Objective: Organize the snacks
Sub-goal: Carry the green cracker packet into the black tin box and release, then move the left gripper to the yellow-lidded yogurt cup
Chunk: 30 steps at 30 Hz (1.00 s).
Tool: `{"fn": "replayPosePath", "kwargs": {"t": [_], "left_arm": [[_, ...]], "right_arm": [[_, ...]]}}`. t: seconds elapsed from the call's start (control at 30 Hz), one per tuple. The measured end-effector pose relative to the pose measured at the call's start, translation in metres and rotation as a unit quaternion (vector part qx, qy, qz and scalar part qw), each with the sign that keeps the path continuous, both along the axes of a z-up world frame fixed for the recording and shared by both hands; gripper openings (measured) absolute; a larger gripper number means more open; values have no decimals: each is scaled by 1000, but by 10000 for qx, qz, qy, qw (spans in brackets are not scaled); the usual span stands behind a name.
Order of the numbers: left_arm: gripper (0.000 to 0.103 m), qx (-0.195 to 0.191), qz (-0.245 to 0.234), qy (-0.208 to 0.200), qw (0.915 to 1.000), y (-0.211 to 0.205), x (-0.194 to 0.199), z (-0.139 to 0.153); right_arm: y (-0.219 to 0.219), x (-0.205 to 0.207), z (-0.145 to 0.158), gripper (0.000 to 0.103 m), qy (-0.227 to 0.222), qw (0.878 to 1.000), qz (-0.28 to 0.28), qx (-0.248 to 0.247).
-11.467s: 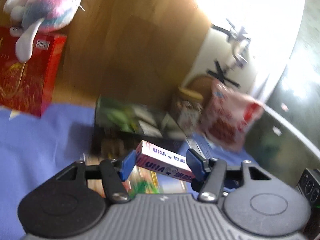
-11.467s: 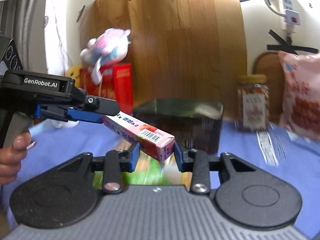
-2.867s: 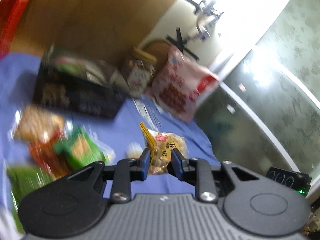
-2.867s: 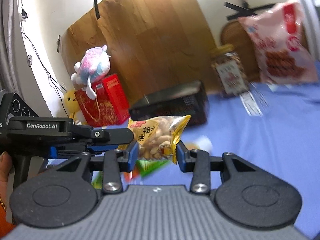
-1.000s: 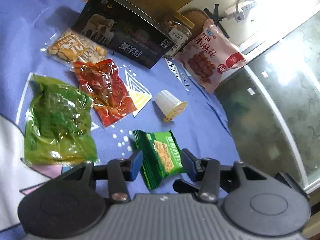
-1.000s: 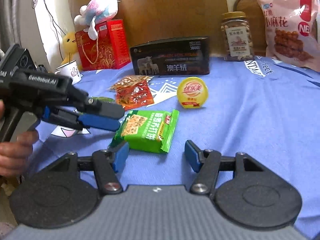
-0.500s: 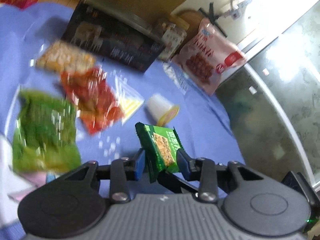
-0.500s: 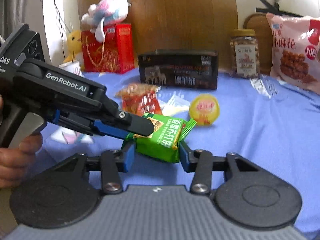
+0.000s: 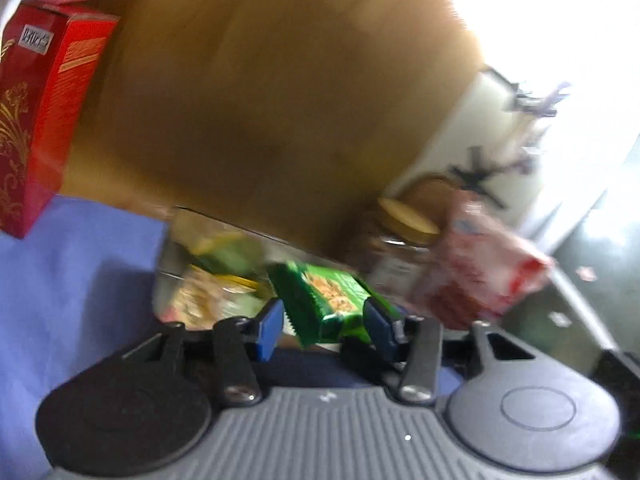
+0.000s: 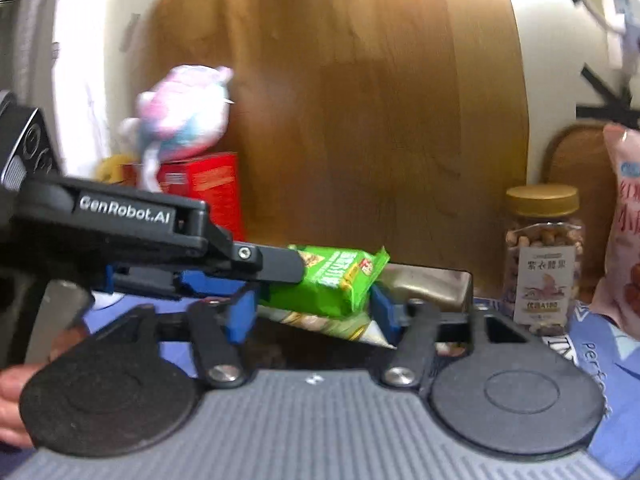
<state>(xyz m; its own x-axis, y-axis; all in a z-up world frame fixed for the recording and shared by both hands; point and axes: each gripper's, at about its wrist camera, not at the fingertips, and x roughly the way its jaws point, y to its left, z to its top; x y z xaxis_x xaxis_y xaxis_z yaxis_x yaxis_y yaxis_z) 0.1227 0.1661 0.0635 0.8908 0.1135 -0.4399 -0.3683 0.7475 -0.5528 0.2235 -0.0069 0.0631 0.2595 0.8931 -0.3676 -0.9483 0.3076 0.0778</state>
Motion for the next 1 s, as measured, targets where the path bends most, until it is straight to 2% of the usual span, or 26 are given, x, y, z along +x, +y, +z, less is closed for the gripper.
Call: {"fn": "replayPosePath", "kwargs": {"t": [0.03, 0.17, 0.23, 0.3, 0.37, 0.47, 0.57, 0.63, 0.73, 0.83, 0.87, 1.0], "left_arm": [[44, -35, 63, 70, 9999, 6, -2, -2], [45, -76, -196, -381, 9991, 8, -47, -8], [45, -198, -305, -426, 9984, 2, -72, -19], [45, -343, -444, -330, 9979, -6, -84, -33], [45, -291, -576, -120, 9978, -15, -90, -43], [45, -221, -610, 218, 9977, -27, -87, -55], [45, -376, -467, 529, 9968, -34, -84, -69], [45, -539, -580, 362, 9962, -41, -85, -67], [46, -468, -863, 227, 9949, -64, -71, -58], [49, -594, -1166, 208, 9912, -88, -47, -59], [52, -677, -1216, 243, 9900, -92, -40, -62], [60, -947, -1453, 413, 9840, -113, -17, -75]], "right_arm": [[-5, 3, -2, 64, 150, 9999, -29, -23], [-66, 1, -15, 65, 1000, 9943, 116, 352], [-87, -11, -30, 65, 1434, 9889, 260, 274], [-102, -32, -46, 65, 1597, 9863, 400, 104], [-114, -56, -59, 64, 1459, 9882, 450, -102], [-130, -80, -69, 64, 1014, 9942, 220, -279], [-148, -76, -69, 64, 733, 9967, -281, -207], [-156, -69, -65, 64, 577, 9961, -661, -85], [-149, -50, -68, 64, 482, 9952, -829, -185], [-129, -31, -80, 62, 797, 9928, -675, -585], [-128, -31, -81, 53, 803, 9924, -686, -624], [-127, -42, -82, 51, 550, 9940, -563, -761]]}}
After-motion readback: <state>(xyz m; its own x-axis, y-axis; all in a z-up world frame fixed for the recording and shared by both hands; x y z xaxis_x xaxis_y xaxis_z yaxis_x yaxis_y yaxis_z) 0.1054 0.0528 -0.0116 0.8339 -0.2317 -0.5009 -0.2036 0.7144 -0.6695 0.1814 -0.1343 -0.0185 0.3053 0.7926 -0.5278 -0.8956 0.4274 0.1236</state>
